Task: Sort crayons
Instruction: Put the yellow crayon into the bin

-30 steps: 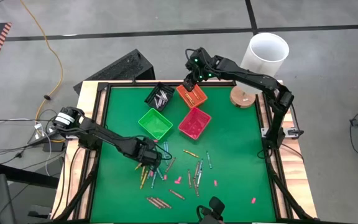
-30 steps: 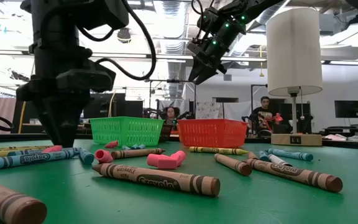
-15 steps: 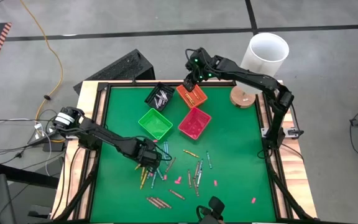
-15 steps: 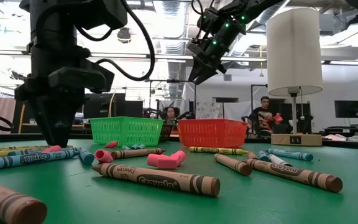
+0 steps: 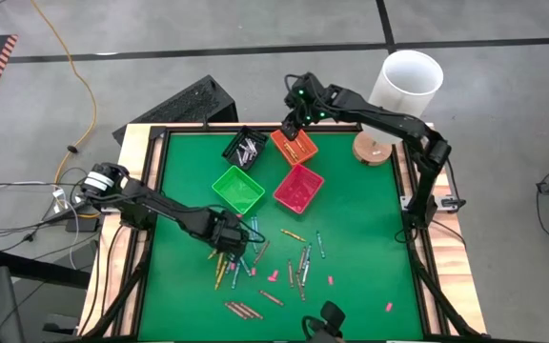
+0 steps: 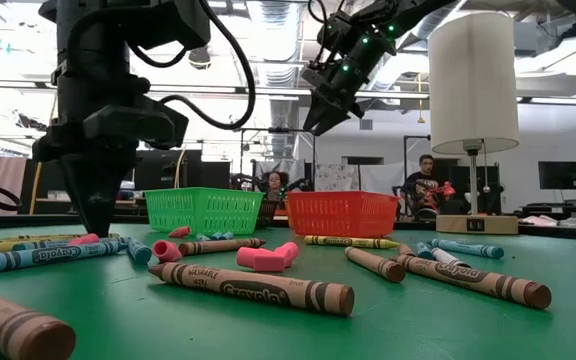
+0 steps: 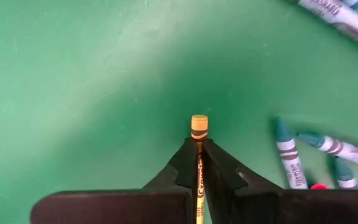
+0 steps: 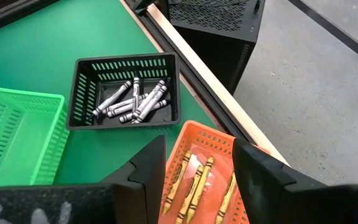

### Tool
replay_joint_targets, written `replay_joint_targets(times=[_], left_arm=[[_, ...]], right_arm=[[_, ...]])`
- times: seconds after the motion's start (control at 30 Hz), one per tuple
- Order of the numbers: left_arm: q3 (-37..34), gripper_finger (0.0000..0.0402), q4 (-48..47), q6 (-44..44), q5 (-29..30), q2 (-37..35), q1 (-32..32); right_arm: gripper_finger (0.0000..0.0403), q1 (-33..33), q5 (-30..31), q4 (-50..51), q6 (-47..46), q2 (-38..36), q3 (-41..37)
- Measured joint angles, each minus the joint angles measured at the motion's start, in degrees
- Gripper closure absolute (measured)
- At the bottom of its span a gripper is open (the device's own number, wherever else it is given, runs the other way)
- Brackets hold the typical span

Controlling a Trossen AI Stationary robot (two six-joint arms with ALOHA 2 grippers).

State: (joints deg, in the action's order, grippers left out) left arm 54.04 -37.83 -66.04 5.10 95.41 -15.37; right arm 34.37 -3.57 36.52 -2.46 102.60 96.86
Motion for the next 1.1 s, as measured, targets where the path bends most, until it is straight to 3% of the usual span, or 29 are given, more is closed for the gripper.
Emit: replay_joint_targets(times=[0.17, 0.37, 0.63, 0.77, 0.93, 1.1], left_arm=[[-0.04, 0.0401, 2.82, -0.36, -0.13, -2.21, 1.05], [-0.04, 0.0401, 3.59, -1.14, 3.89, -7.27, 2.57], [-0.04, 0.0401, 7.8, 1.13, 15.65, -16.6, 4.49], [-0.04, 0.0401, 15.71, 8.29, 25.2, -22.2, 5.52], [-0.04, 0.0401, 30.67, 23.73, 35.73, -28.1, 7.46], [-0.02, 0.0401, 45.23, 39.18, 37.59, -31.8, 10.63]], right_arm=[[0.0223, 0.2, -2.53, -0.85, -0.05, -2.34, 0.0], [0.0223, 0.61, -3.22, -1.14, -0.48, -7.84, 0.0], [0.0223, 0.6, -10.7, -2.56, -0.84, -17.69, 0.01], [0.0223, 0.59, -14.96, -4.0, -3.24, -21.68, 0.06], [0.0223, -0.24, -17.5, -3.86, -5.56, -24.15, 0.07], [0.0223, -3.4, -17.64, -3.56, -6.22, -23.99, -0.01]])
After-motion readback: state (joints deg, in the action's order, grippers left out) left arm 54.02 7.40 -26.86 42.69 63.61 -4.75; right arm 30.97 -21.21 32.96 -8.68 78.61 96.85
